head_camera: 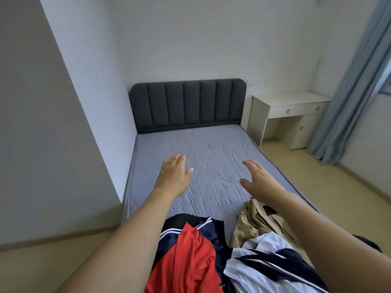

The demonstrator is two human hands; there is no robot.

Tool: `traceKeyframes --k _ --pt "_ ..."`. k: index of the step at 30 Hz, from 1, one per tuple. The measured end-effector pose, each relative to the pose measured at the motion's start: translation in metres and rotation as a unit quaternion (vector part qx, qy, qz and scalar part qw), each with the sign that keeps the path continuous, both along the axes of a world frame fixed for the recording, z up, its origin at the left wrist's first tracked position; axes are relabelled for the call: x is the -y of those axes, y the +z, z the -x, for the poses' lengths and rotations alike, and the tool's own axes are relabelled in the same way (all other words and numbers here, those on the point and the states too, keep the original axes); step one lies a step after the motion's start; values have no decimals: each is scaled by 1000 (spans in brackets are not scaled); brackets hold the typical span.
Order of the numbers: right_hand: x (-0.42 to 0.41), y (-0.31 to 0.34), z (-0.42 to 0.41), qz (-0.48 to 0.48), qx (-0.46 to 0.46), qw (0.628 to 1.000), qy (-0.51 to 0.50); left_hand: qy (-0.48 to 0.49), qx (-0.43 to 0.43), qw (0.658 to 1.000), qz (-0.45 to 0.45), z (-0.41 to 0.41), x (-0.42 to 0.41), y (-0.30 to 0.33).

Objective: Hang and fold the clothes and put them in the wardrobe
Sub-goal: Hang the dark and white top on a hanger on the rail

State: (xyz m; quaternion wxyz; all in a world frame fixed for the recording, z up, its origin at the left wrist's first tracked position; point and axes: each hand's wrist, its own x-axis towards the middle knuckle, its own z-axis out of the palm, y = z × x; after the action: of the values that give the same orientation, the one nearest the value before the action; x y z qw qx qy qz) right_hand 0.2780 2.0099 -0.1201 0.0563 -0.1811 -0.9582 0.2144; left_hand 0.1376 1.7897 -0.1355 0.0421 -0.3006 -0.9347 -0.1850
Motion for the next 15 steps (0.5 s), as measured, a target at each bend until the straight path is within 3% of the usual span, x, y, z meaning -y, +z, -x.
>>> traceKeyframes --k 7,15 --pt "-127 -30 -23 56 43 997 -22 -31 39 997 63 -38 -112 -52" --pt "-244 -98 -35 91 88 991 -43 71 147 986 31 -21 -207 -111"
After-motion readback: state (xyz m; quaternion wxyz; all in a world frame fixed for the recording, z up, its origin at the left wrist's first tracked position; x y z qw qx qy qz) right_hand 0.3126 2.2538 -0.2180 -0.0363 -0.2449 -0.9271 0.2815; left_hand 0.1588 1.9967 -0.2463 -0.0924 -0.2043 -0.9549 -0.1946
